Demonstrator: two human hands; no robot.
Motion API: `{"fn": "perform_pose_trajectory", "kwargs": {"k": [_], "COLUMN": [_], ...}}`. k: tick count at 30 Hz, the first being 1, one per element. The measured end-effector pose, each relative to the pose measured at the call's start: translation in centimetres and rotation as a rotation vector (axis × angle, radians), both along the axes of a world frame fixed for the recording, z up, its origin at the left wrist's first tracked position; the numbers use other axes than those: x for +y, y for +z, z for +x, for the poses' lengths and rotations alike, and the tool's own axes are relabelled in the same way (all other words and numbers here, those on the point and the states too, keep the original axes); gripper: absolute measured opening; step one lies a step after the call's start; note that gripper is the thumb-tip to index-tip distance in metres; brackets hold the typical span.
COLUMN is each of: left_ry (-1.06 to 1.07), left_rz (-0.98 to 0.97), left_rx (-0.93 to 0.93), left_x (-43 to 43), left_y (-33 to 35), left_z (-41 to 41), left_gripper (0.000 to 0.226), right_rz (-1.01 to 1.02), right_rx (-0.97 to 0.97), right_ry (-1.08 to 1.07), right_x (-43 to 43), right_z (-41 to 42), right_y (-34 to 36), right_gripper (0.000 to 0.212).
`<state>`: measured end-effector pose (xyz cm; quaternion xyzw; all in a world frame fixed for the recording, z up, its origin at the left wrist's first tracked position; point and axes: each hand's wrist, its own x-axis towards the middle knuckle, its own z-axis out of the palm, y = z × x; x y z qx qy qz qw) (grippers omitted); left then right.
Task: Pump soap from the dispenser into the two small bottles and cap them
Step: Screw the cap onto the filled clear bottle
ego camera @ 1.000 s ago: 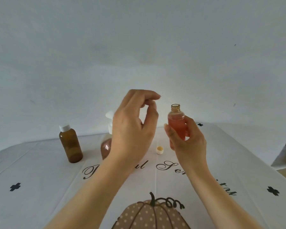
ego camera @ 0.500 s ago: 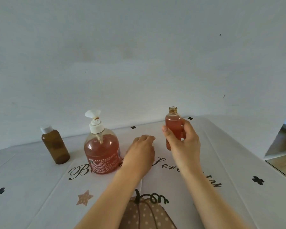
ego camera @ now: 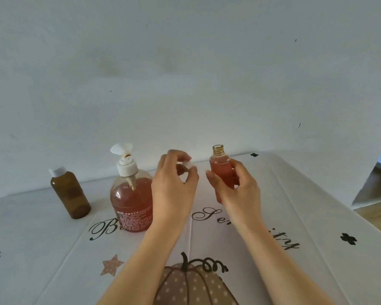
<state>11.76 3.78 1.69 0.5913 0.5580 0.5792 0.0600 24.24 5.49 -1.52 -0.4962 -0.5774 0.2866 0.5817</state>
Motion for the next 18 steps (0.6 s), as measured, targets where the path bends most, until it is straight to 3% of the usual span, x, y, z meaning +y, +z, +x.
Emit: {"fn": "perform_pose_trajectory", "kwargs": {"k": [3,9,18], "left_ry": [-0.099,-0.249,-0.359], "left_rz": [0.035,0.042,0.047], "left_rx": [-0.282,-0.565,-0.681], "left_x": [-0.4,-0.6,-0.9], "left_y": [0.7,1.1,1.6], "left_z": [-0.1,-0.4,-0.1], "left_gripper": [0.020,0.012,0.014], "right_rz": [0.001,0.025,0.043], "right_rx": [-0.053,-0.178,-0.209], "right_ry": [0.009,0.056,0.071], "right_x": [-0.1,-0.6,-0.8], "right_z": [-0.2,-0.9,-1.1], "right_y": [-0.1,-0.2,-0.3], "right_gripper": [0.039,0.035,0.040]}}
